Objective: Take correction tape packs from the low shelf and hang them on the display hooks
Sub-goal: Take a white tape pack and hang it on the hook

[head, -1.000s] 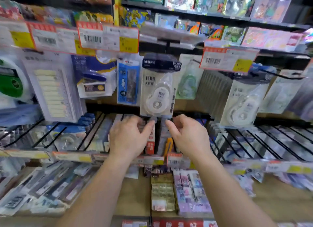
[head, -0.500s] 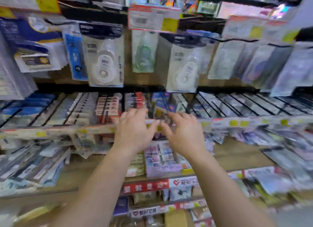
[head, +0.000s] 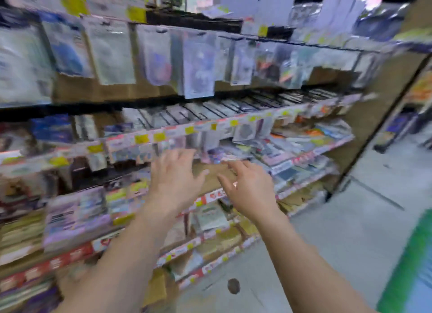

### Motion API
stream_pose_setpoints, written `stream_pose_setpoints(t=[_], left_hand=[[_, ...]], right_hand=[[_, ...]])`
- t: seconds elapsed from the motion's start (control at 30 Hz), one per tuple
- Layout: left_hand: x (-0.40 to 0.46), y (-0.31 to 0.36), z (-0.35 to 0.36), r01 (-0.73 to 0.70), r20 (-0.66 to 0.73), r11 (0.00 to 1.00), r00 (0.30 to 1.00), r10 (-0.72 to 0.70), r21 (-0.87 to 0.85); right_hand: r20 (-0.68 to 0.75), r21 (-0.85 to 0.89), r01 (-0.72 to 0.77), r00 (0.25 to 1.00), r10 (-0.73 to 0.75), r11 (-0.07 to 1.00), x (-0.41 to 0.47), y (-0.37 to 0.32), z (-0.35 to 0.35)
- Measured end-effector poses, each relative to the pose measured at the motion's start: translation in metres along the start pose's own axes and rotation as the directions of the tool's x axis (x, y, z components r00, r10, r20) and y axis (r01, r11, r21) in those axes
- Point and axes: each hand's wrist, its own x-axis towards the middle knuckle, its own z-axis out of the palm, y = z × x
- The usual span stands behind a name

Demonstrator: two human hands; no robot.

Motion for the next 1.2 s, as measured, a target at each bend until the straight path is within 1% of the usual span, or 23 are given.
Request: stream_pose_setpoints(t=[0.1, 0.2, 0.27, 0.37, 0.6, 0.7, 0.8, 0.9, 1.0, 1.2], left_hand=[[0.007, 0.041, 0.032, -0.062, 0.076, 0.998, 0.995, 0.064, -0.020], [0.017, 0.069, 0.057, -0.095, 0.144, 0.995, 0.985, 0.097, -0.023], [0.026, 0.080, 0.074, -0.111, 0.181, 0.993, 0.977, 0.114, -0.025], [0.041, 0.089, 0.101, -0.097, 0.246, 0.994, 0.964, 0.105, -0.041], [0.108, 0.091, 0.170, -0.063, 0.372, 0.989, 0.922, 0.110, -0.135], [0.147, 0.090, 0.189, -0.077, 0.406, 0.989, 0.906, 0.122, -0.127], [0.184, 0.086, 0.206, -0.100, 0.439, 0.989, 0.888, 0.136, -0.105], [0.211, 0.081, 0.226, -0.100, 0.444, 0.990, 0.886, 0.134, -0.098], [0.227, 0.076, 0.245, -0.060, 0.473, 0.992, 0.875, 0.106, -0.111], [0.244, 0.068, 0.286, 0.011, 0.570, 0.997, 0.821, 0.035, -0.076]], right_hand=[[-0.027, 0.015, -0.082, 0.996, 0.082, 0.997, -0.001, 0.046, -0.012], [-0.030, -0.018, -0.138, 0.990, 0.137, 0.990, -0.004, 0.082, -0.016], [-0.008, -0.054, -0.173, 0.985, 0.172, 0.984, -0.003, 0.102, -0.015], [0.060, -0.093, -0.230, 0.970, 0.236, 0.969, 0.007, 0.130, -0.005], [0.184, -0.179, -0.282, 0.931, 0.314, 0.942, 0.073, 0.172, 0.031], [0.250, -0.203, -0.273, 0.914, 0.319, 0.940, 0.109, 0.183, 0.051], [0.260, -0.198, -0.293, 0.904, 0.338, 0.935, 0.143, 0.191, 0.073], [0.297, -0.211, -0.313, 0.882, 0.366, 0.926, 0.167, 0.203, 0.094], [0.323, -0.205, -0.333, 0.865, 0.385, 0.920, 0.183, 0.218, 0.112], [0.385, -0.259, -0.341, 0.822, 0.421, 0.904, 0.203, 0.245, 0.141]])
